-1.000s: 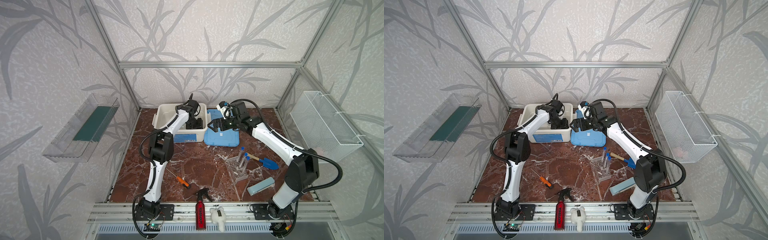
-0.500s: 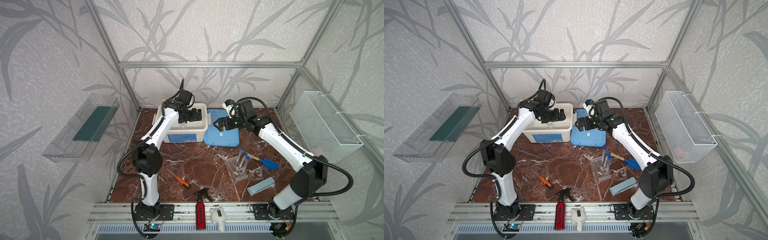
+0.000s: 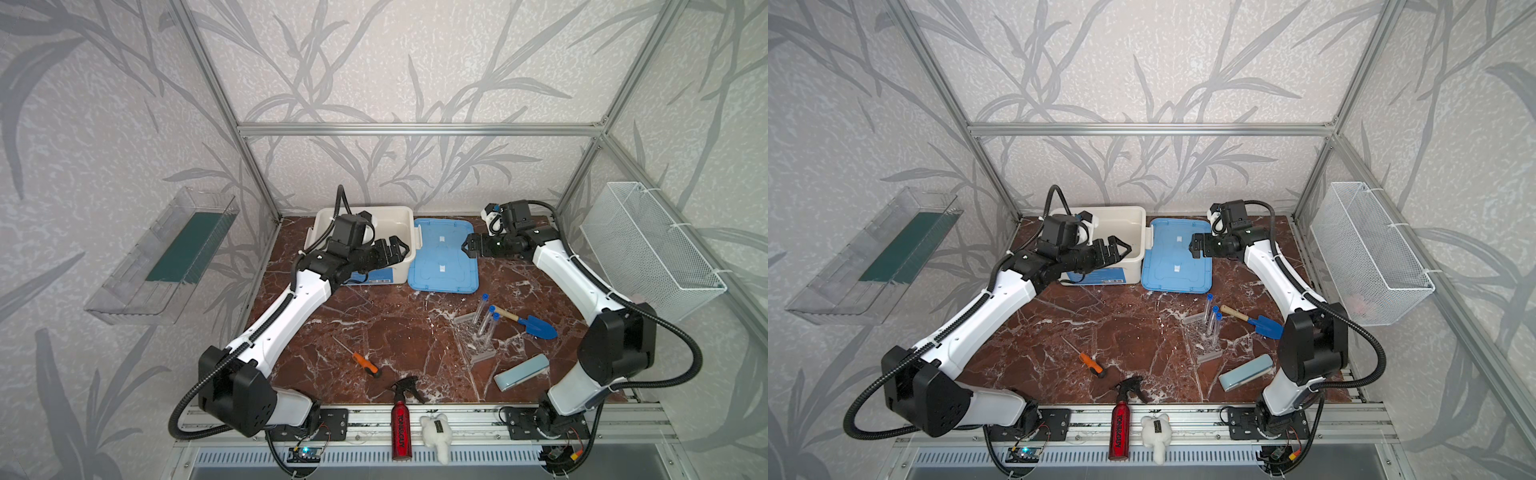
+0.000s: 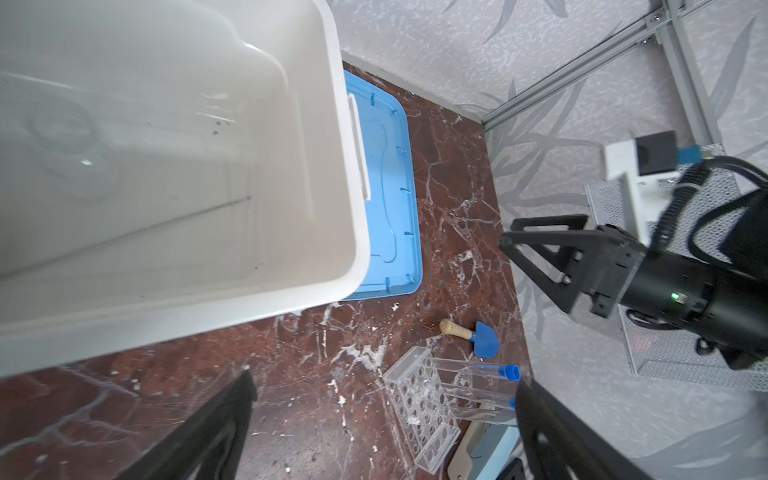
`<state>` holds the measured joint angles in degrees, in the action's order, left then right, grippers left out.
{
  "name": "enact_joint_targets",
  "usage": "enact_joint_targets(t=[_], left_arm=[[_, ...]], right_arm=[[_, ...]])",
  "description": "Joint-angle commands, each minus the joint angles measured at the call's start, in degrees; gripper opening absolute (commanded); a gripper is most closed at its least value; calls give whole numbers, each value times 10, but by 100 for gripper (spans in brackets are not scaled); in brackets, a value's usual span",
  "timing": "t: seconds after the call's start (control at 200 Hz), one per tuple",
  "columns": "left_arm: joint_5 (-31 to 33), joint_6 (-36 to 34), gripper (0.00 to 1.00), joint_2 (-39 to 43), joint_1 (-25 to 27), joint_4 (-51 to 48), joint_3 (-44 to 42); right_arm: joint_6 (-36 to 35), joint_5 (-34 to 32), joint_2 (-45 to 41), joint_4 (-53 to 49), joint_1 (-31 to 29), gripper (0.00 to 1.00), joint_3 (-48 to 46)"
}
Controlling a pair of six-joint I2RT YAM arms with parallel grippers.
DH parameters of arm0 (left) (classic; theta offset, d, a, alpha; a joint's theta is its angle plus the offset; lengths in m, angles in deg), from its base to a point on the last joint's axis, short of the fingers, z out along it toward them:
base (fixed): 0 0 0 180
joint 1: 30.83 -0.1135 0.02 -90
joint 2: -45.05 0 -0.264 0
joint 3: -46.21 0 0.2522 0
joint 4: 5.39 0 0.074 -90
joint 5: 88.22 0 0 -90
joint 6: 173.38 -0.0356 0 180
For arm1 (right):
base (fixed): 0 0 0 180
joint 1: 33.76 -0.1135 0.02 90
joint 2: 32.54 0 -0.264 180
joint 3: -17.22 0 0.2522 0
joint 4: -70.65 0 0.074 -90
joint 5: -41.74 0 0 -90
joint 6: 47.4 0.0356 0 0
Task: Organize the chemistry lab equipment
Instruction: 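Withdraw the left gripper from the bin while the right gripper reaches the blue lid edge, then close the right gripper on the blue lid edge and tilt it upward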
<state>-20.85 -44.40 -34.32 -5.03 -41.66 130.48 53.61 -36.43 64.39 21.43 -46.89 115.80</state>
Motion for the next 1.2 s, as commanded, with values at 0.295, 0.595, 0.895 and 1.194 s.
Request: enact_joint_targets(t=[0.295, 0.595, 0.895, 1.194], left_arm=[[36, 87, 99, -46, 96, 163, -73], [60, 56, 99, -46, 102, 135, -69], [58, 28, 99, -71, 101, 98, -30], [103, 16, 97, -79, 96, 63, 3]], right_arm=[[-44, -28, 185, -60, 43, 69, 96], [-42, -38, 303, -79, 43, 39, 187], [-39, -45, 335, -76, 43, 19, 182], [-30, -6, 348, -107, 47, 5, 175]])
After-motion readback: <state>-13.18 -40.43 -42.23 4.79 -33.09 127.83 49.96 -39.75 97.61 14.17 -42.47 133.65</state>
